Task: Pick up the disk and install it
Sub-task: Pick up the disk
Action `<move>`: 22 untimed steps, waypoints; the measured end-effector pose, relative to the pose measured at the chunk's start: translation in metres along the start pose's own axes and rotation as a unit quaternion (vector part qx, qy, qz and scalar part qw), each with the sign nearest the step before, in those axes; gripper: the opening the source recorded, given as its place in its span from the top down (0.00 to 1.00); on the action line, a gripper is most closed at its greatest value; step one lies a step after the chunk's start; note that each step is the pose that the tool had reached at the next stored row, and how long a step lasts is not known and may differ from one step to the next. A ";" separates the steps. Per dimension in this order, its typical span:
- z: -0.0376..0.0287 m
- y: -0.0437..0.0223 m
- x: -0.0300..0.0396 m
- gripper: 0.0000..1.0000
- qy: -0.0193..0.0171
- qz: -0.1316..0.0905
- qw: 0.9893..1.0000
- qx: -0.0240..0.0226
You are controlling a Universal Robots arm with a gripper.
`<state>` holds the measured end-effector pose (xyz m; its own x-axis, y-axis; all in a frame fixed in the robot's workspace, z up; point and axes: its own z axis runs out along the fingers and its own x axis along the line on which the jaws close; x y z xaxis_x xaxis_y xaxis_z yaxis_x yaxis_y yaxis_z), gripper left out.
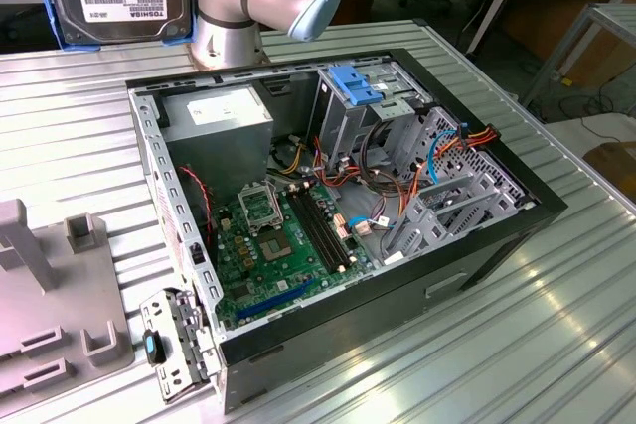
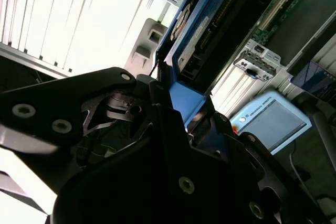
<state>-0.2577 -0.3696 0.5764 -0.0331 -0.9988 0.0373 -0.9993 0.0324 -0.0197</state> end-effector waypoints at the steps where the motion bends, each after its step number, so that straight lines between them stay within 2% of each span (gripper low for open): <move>1: 0.0000 -0.0014 -0.0001 0.63 0.000 0.000 1.000 0.000; 10: 0.0004 -0.0217 -0.0007 0.63 0.000 0.000 1.000 0.000; 12: 0.0005 -0.0270 -0.0009 0.63 0.000 0.000 1.000 0.000; 14: 0.0006 -0.0361 -0.0012 0.63 0.000 0.000 1.000 0.000; 22: 0.0011 -0.0543 -0.0017 0.63 0.000 0.000 1.000 0.000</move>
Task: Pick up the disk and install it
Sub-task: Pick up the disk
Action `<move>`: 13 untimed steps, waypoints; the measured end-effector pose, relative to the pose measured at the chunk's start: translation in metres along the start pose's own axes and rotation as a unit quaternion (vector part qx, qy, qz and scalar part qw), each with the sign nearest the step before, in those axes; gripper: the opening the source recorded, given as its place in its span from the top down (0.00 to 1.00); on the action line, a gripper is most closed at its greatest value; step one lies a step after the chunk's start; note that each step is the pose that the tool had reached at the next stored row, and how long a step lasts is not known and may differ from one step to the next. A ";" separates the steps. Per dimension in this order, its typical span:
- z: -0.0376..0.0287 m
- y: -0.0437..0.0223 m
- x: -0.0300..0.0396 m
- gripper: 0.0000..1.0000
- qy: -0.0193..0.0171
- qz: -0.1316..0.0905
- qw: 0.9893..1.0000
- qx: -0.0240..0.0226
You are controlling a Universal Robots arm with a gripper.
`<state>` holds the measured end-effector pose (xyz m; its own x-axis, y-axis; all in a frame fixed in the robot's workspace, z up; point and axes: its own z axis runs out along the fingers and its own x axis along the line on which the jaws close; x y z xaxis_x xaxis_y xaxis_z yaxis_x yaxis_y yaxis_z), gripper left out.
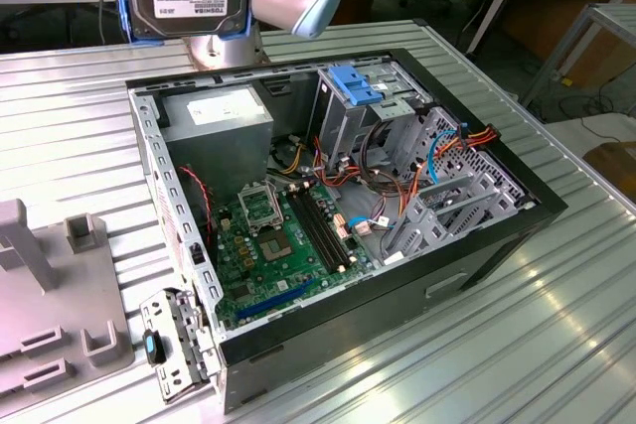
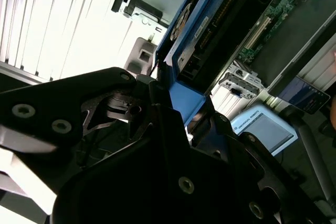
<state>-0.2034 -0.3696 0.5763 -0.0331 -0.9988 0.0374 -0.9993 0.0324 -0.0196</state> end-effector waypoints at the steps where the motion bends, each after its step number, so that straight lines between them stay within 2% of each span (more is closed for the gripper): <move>1: 0.0001 -0.0024 0.0000 0.63 0.000 0.000 1.000 0.000; 3: 0.0001 -0.0059 0.0000 0.63 0.000 0.000 1.000 0.000; 5: 0.0004 -0.0157 -0.0003 0.63 0.000 0.000 1.000 0.000; 6: 0.0005 -0.0181 -0.0004 0.63 0.000 0.000 1.000 0.000; 9: 0.0007 -0.0226 0.0004 0.63 0.000 0.000 1.000 0.000; 13: 0.0013 -0.0264 0.0050 0.63 0.000 0.000 1.000 0.000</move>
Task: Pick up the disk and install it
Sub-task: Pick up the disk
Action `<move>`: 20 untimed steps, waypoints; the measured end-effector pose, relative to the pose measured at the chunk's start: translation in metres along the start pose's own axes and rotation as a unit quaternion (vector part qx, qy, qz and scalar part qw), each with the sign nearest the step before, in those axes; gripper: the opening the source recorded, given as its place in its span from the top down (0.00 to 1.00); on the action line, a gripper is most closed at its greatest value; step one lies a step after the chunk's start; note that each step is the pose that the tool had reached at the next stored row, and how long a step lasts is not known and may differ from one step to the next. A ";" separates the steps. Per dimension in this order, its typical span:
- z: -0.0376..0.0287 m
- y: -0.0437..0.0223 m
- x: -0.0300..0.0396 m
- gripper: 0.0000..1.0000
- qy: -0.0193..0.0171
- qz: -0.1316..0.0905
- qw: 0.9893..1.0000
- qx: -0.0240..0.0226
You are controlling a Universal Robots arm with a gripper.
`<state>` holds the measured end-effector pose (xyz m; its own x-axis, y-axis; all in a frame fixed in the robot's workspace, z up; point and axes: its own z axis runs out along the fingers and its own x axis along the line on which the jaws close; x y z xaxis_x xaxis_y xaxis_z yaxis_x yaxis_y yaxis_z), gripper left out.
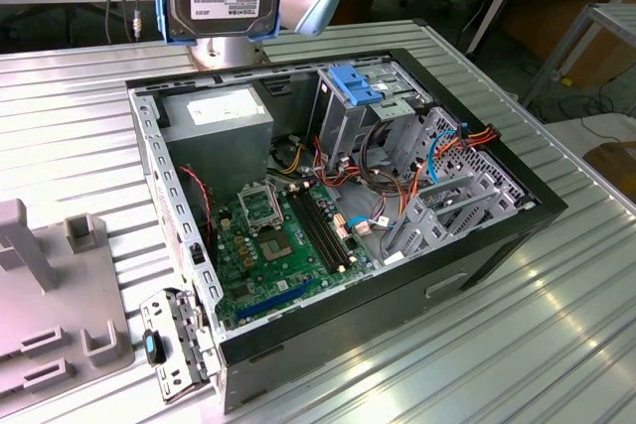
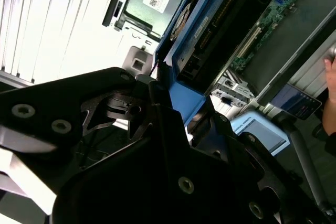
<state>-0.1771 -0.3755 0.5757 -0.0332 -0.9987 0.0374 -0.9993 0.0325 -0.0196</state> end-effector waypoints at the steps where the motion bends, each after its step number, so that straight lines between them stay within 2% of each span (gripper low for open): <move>1: 0.0002 -0.0012 0.0014 0.63 0.000 0.000 1.000 0.000; 7: 0.0008 -0.0067 0.0064 0.63 0.000 0.000 1.000 0.000; 13: 0.0020 -0.0183 0.0116 0.63 0.000 0.000 1.000 0.000; 20: 0.0030 -0.0288 0.0157 0.63 0.000 0.000 1.000 0.000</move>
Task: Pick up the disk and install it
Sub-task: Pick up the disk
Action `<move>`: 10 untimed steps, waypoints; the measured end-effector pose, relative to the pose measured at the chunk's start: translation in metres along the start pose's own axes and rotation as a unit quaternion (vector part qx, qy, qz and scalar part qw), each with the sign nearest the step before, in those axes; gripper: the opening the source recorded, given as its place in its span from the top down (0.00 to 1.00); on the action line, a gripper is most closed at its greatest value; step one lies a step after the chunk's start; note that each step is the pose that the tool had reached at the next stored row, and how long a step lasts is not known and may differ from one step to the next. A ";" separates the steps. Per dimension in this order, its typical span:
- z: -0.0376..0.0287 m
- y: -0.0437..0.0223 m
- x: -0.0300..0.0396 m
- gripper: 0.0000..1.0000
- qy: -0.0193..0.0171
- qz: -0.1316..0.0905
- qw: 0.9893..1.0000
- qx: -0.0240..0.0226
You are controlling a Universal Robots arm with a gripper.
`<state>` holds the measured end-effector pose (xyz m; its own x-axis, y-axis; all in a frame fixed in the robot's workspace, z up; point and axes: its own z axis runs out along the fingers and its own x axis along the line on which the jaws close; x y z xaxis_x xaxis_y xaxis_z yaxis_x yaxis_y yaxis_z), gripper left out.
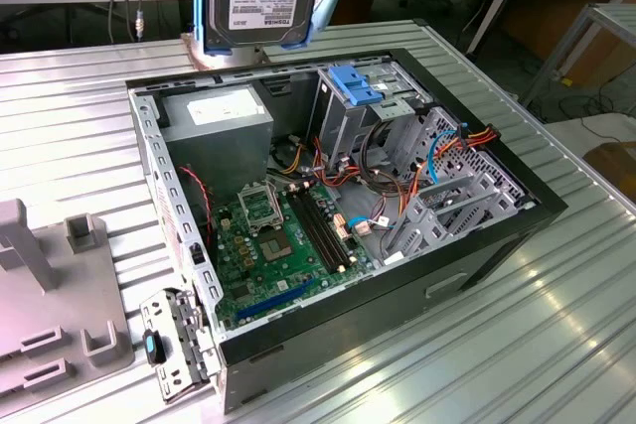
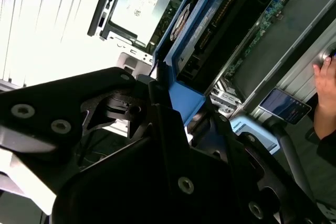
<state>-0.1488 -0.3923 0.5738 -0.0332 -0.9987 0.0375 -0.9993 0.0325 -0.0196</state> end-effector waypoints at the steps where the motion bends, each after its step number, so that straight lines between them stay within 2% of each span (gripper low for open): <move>1: 0.0003 -0.0027 0.0012 0.63 0.000 0.000 1.000 0.000; 3: 0.0010 -0.0082 0.0041 0.63 0.000 0.000 1.000 0.000; 7: 0.0021 -0.0132 0.0092 0.63 0.000 0.000 1.000 0.000; 8: 0.0026 -0.0145 0.0113 0.63 -0.002 0.000 1.000 0.000; 10: 0.0030 -0.0164 0.0137 0.63 -0.013 0.000 1.000 0.000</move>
<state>-0.1329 -0.4066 0.5717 -0.0332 -0.9994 0.0116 -0.9993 0.0329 -0.0188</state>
